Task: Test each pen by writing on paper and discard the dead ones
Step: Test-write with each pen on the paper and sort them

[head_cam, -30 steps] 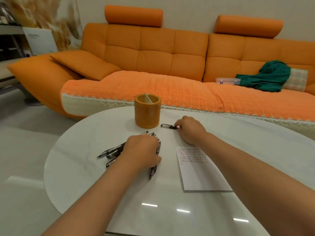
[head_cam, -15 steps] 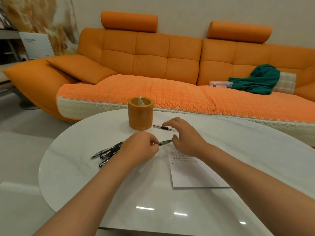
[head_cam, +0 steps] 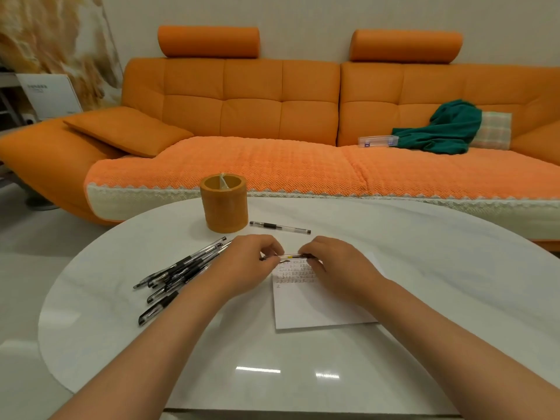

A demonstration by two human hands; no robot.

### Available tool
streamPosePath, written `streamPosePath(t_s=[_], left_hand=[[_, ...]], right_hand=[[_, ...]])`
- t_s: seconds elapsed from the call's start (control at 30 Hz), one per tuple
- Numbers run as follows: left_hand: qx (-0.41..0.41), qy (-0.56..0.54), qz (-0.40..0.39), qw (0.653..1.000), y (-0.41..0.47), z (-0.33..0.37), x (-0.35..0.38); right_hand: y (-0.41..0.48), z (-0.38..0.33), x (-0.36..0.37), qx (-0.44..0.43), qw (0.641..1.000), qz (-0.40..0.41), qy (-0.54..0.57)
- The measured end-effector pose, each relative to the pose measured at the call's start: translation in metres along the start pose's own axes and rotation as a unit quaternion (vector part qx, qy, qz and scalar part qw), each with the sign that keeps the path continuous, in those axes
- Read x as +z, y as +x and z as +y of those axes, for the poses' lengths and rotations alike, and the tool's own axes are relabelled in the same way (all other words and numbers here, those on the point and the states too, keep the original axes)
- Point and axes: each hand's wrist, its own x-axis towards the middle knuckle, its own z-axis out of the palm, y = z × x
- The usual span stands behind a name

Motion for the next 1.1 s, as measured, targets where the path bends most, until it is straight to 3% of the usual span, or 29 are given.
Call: streamPosePath(t_s=[0.23, 0.47, 0.63, 0.93, 1.1], left_hand=[[0.026, -0.075, 0.018, 0.997, 0.005, 0.009, 0.018], [0.034, 0.073, -0.070, 0.994, 0.007, -0.008, 0.011], [0.059, 0.136, -0.113, 0.982, 0.006, -0.018, 0.014], [0.056, 0.090, -0.090, 0.990, 0.013, -0.028, 0.017], [0.040, 0.088, -0.056, 0.994, 0.017, -0.033, 0.018]], right_hand=[[0.004, -0.003, 0.004, -0.024, 0.999, -0.033, 0.007], [-0.002, -0.006, 0.002, 0.008, 0.995, 0.007, -0.099], [-0.005, -0.012, -0.002, 0.025, 0.996, 0.012, -0.085], [0.000, -0.010, -0.005, -0.026, 0.994, 0.033, -0.100], [0.004, -0.010, -0.013, -0.068, 0.994, 0.072, -0.046]])
